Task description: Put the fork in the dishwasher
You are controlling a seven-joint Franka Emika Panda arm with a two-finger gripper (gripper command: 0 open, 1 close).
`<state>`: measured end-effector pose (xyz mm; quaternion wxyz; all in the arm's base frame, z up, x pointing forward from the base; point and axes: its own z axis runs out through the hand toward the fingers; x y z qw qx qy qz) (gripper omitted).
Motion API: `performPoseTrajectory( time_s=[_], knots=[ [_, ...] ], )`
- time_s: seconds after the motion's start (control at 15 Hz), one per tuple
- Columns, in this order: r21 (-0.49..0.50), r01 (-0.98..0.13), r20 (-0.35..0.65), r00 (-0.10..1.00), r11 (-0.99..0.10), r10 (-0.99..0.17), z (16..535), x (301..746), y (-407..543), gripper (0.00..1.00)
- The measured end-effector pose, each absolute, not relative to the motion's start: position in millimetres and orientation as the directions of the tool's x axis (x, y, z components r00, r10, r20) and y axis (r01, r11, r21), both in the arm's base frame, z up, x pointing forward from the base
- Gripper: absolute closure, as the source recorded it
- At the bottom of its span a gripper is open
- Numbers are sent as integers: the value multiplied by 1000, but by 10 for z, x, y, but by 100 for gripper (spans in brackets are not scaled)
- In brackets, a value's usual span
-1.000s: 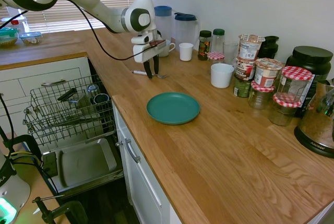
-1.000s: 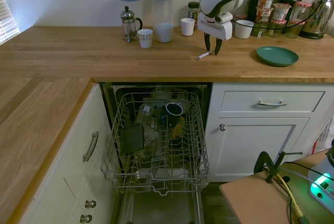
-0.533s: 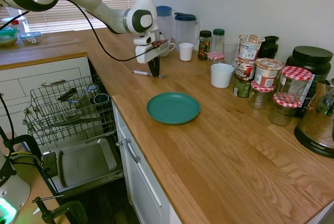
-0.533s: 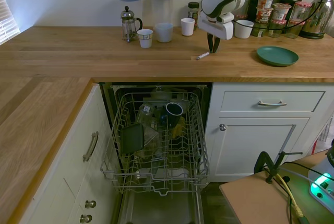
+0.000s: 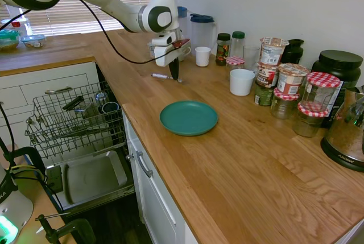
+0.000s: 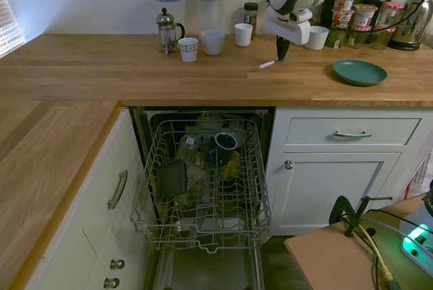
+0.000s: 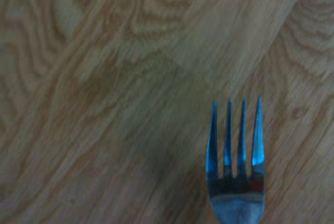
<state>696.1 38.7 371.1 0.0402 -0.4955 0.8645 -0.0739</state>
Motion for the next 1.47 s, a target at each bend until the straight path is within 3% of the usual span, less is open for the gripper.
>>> performPoseTrajectory(
  time_s=[0.4, 0.73, 1.07, 1.47],
  knots=[
    [-173, -900, -6, -406, 401, -914, 4228, 6761, 648, 100],
    [-173, -961, 33, -223, 214, -974, 4542, 6062, 1560, 100],
    [-140, -990, 98, -29, 15, -995, 4407, 5186, 2551, 100],
    [-103, -986, 137, 114, -129, -984, 4039, 4606, 3172, 100]
  ],
)
